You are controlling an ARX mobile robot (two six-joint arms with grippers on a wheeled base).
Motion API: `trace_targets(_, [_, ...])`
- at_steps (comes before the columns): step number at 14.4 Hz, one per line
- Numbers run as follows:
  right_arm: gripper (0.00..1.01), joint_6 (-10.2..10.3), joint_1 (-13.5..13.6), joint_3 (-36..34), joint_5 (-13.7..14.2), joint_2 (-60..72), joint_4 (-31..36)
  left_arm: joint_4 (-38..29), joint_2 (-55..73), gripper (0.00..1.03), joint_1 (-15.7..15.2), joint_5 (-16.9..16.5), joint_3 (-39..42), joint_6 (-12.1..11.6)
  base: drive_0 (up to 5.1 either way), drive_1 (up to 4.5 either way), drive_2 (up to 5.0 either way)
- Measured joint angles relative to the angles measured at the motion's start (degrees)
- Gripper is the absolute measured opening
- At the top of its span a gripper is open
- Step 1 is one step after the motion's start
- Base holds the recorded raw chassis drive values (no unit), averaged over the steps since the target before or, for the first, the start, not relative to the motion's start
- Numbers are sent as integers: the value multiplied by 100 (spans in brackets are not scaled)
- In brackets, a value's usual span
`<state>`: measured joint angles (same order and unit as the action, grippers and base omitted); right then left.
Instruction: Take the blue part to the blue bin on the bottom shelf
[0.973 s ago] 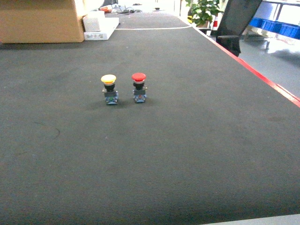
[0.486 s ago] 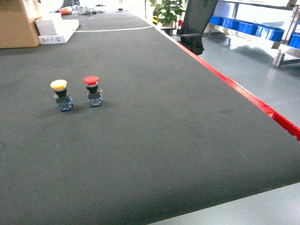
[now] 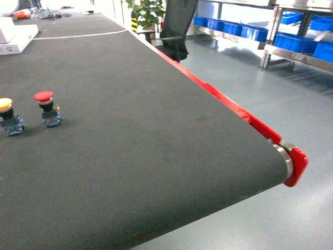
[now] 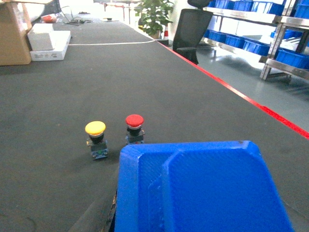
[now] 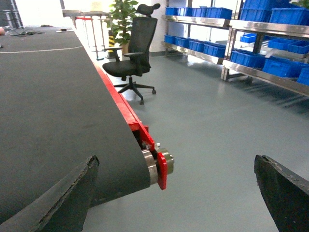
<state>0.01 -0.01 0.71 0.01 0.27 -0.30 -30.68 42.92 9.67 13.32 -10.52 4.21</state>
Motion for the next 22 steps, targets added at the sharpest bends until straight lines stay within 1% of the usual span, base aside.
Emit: trace_targets(22, [98,0,0,0,0,0,0,-2,0,44,0,-2,0,0,-162,-162,-162])
